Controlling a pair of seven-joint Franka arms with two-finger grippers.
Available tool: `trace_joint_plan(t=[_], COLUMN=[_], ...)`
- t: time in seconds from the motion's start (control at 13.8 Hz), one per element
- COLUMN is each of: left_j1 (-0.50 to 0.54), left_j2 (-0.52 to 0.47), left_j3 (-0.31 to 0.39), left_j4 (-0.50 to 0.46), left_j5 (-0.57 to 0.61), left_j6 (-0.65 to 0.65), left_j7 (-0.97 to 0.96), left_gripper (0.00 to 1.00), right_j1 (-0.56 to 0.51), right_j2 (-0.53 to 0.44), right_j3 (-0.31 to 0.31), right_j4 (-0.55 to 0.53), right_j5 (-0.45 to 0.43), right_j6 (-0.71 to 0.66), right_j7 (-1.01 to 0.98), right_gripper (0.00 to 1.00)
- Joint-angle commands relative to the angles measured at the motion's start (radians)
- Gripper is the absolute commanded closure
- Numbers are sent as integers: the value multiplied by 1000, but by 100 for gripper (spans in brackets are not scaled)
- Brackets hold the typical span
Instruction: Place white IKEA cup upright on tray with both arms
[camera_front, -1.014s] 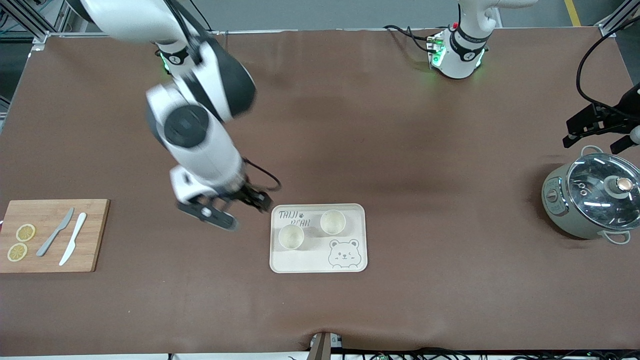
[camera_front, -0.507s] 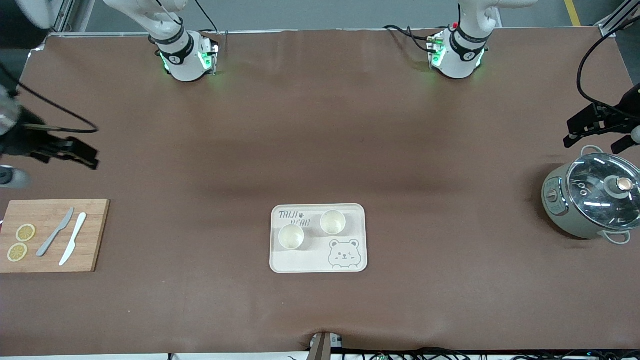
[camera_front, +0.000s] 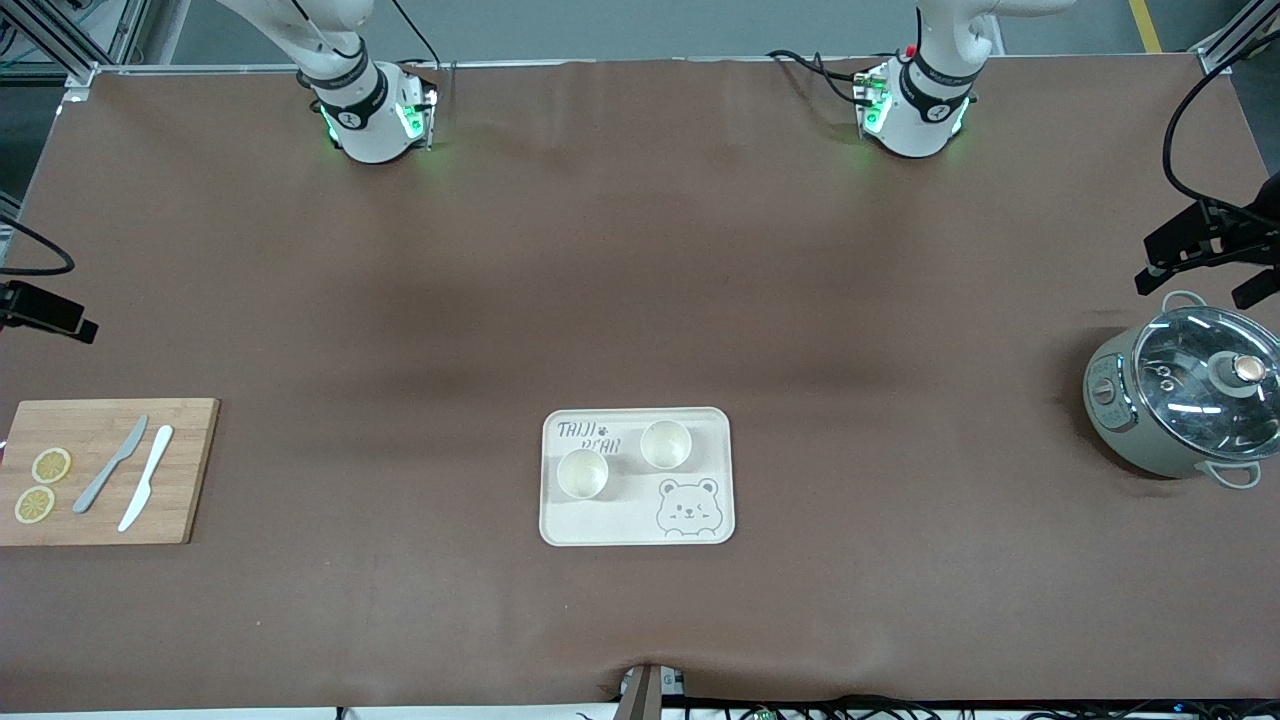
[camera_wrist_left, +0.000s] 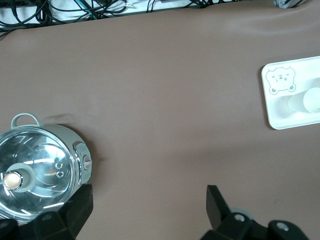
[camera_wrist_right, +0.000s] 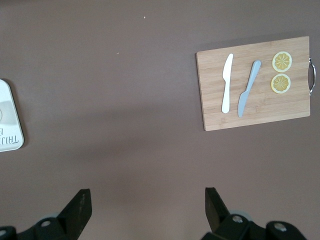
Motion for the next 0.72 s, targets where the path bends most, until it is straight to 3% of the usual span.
trace_joint_plan(t=[0.0,0.65], left_j1=[0,0], left_j2=[30,29], left_j3=[6,7], left_j4=[47,44], left_j5=[-17,-17], left_j6=[-34,-45], left_j7=[14,14], left_gripper=[0,0], right_j1=[-3,-37], right_j2=[-23,-23], right_j3=[12,8], right_j4=[-29,-38], right_j5=[10,1], right_j6=[12,53], right_j7=[8,-46], right_gripper=[0,0])
